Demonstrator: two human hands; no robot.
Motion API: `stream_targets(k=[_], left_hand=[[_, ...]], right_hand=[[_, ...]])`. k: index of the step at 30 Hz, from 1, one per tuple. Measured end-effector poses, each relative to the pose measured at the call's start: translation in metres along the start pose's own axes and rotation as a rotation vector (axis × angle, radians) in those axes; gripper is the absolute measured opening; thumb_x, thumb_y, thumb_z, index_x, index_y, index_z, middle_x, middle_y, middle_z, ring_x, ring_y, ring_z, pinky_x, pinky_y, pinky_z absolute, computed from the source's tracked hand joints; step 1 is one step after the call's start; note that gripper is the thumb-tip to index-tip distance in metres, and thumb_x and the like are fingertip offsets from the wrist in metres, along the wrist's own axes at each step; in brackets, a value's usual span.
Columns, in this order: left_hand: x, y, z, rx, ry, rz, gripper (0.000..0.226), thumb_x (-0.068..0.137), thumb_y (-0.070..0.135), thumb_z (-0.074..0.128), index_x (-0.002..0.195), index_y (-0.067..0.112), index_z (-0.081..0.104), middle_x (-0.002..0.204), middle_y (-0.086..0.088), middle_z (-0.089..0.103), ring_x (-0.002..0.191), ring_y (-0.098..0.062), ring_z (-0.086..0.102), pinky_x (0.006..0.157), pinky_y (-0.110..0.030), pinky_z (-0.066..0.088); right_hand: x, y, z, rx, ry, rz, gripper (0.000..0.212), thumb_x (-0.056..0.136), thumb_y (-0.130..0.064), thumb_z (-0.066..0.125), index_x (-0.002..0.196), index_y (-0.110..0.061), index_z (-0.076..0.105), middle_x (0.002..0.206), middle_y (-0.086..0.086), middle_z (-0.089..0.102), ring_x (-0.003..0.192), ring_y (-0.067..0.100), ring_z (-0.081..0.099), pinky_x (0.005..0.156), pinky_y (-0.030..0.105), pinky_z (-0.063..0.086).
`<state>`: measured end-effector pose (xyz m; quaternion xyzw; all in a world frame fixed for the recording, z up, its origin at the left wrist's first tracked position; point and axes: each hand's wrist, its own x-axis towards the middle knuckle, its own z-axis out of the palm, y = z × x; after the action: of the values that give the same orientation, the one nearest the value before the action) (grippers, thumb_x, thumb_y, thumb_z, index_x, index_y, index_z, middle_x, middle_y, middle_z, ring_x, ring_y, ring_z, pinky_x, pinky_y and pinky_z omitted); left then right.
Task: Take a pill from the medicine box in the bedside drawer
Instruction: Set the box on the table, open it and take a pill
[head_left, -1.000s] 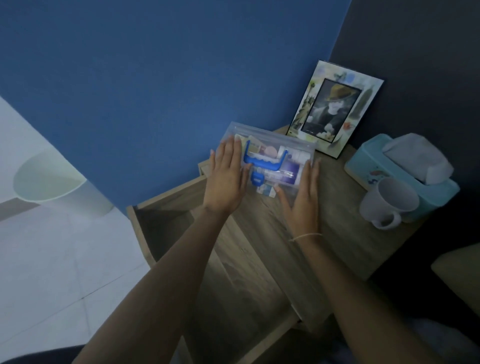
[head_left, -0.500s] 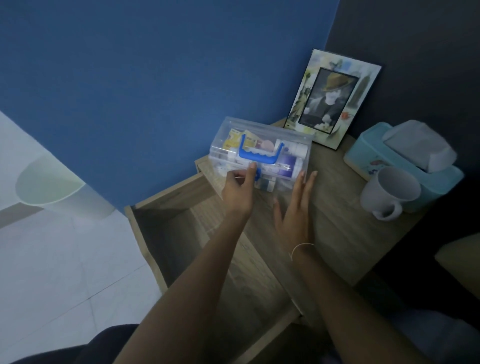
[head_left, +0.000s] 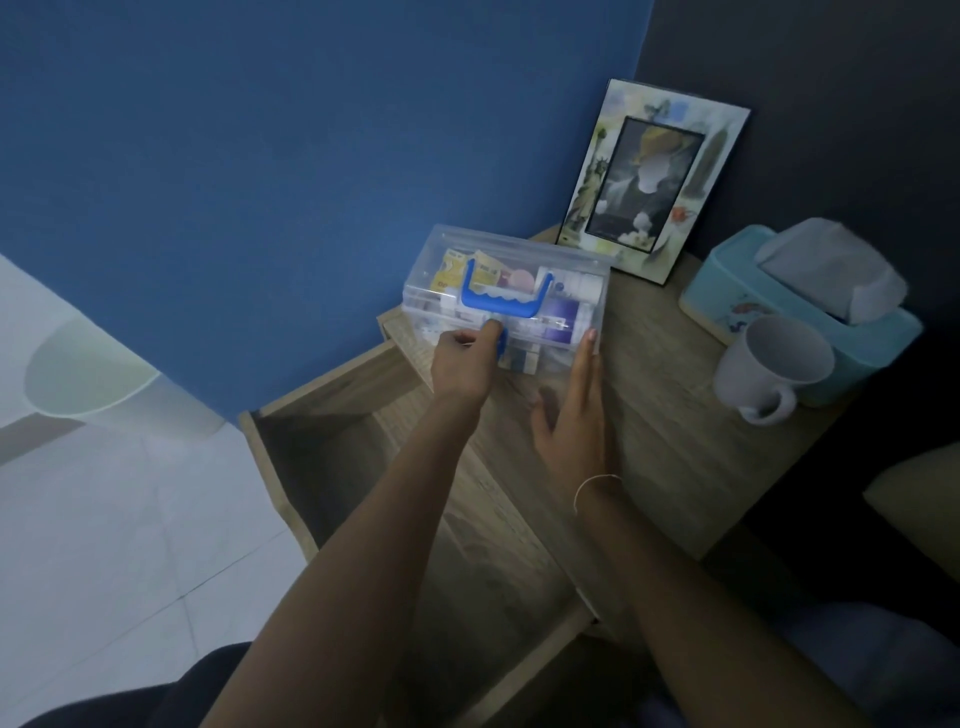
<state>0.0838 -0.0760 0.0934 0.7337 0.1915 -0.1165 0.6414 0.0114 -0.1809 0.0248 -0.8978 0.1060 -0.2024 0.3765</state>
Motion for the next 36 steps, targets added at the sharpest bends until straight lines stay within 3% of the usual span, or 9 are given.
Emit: stream_targets(k=[7, 13, 17, 19, 21, 24, 27, 32, 36], left_hand=[[0.001, -0.003, -0.009, -0.049, -0.049, -0.034, 0.02, 0.086, 0.024, 0.06, 0.102, 0.013, 0.058, 0.101, -0.006, 0.063, 0.095, -0.02, 0.062, 0.083, -0.033, 0.055], [0.003, -0.016, -0.018, -0.069, 0.005, 0.037, 0.045, 0.08, 0.005, 0.069, 0.118, 0.011, 0.047, 0.114, -0.008, 0.059, 0.1, -0.019, 0.059, 0.076, -0.028, 0.05], [0.008, -0.007, -0.031, -0.037, 0.126, 0.232, 0.055, 0.081, 0.001, 0.056, 0.131, 0.01, 0.037, 0.129, -0.004, 0.047, 0.121, -0.026, 0.051, 0.095, -0.033, 0.048], [0.01, 0.003, -0.036, 0.057, 0.059, 0.279, 0.069, 0.082, 0.0, 0.051, 0.145, 0.01, 0.025, 0.148, -0.01, 0.036, 0.138, -0.028, 0.036, 0.113, -0.045, 0.036], [0.012, 0.013, -0.039, 0.093, 0.032, 0.339, 0.068, 0.082, -0.002, 0.05, 0.145, 0.008, 0.027, 0.148, -0.012, 0.039, 0.136, -0.027, 0.039, 0.113, -0.045, 0.037], [0.012, 0.023, -0.044, 0.103, 0.107, 0.458, 0.048, 0.081, 0.0, 0.051, 0.128, 0.012, 0.048, 0.114, 0.008, 0.06, 0.107, -0.008, 0.058, 0.086, -0.005, 0.045], [0.014, 0.033, -0.051, 0.089, 0.103, 0.542, 0.055, 0.083, 0.002, 0.054, 0.136, 0.014, 0.043, 0.117, 0.01, 0.058, 0.102, 0.011, 0.053, 0.086, 0.005, 0.035], [0.026, 0.066, -0.052, 0.14, -0.02, 0.69, 0.065, 0.086, 0.003, 0.055, 0.144, 0.009, 0.028, 0.147, -0.007, 0.036, 0.136, -0.019, 0.035, 0.116, -0.042, 0.031], [0.043, 0.089, -0.051, 0.301, -0.063, 0.772, 0.076, 0.078, 0.005, 0.05, 0.147, 0.007, 0.021, 0.153, -0.011, 0.03, 0.134, -0.005, 0.029, 0.112, -0.022, 0.026]], right_hand=[[0.0, 0.005, 0.005, -0.017, 0.015, -0.007, 0.097, 0.09, -0.027, 0.057, 0.148, -0.036, -0.02, 0.162, 0.011, 0.009, 0.123, 0.013, 0.045, 0.077, 0.023, 0.046], [-0.001, 0.005, 0.007, 0.022, 0.023, 0.007, 0.097, 0.088, -0.022, 0.058, 0.149, -0.037, -0.016, 0.162, 0.007, 0.01, 0.125, -0.003, 0.027, 0.088, 0.013, 0.034], [-0.001, 0.009, 0.007, 0.094, 0.015, 0.094, 0.099, 0.086, -0.019, 0.057, 0.147, -0.041, -0.017, 0.152, 0.008, 0.038, 0.074, -0.002, 0.06, 0.056, 0.008, 0.043], [0.0, 0.008, 0.0, 0.129, 0.031, 0.125, 0.099, 0.085, -0.016, 0.056, 0.147, -0.044, -0.017, 0.156, 0.005, 0.031, 0.093, 0.009, 0.066, 0.067, 0.021, 0.056], [0.001, 0.005, -0.01, 0.113, 0.046, 0.102, 0.1, 0.085, -0.011, 0.057, 0.146, -0.046, -0.015, 0.163, -0.005, 0.008, 0.136, 0.022, 0.043, 0.096, 0.039, 0.052], [0.007, 0.001, -0.02, 0.137, 0.062, 0.066, 0.097, 0.086, -0.014, 0.059, 0.147, -0.048, -0.009, 0.162, -0.012, 0.001, 0.149, 0.02, 0.016, 0.111, 0.052, 0.037], [0.027, -0.013, -0.032, 0.253, 0.143, 0.077, 0.075, 0.088, -0.028, 0.055, 0.149, -0.041, 0.013, 0.156, -0.016, 0.019, 0.144, 0.013, 0.027, 0.109, 0.049, 0.041], [0.082, -0.041, -0.05, 0.582, 0.291, 0.136, 0.06, 0.09, -0.011, 0.052, 0.146, -0.023, 0.034, 0.148, -0.005, 0.044, 0.133, 0.008, 0.046, 0.109, 0.029, 0.04], [0.113, -0.051, -0.054, 0.537, 0.32, 0.116, 0.056, 0.091, -0.006, 0.047, 0.145, -0.014, 0.036, 0.146, -0.001, 0.045, 0.128, 0.004, 0.05, 0.097, 0.009, 0.041]])
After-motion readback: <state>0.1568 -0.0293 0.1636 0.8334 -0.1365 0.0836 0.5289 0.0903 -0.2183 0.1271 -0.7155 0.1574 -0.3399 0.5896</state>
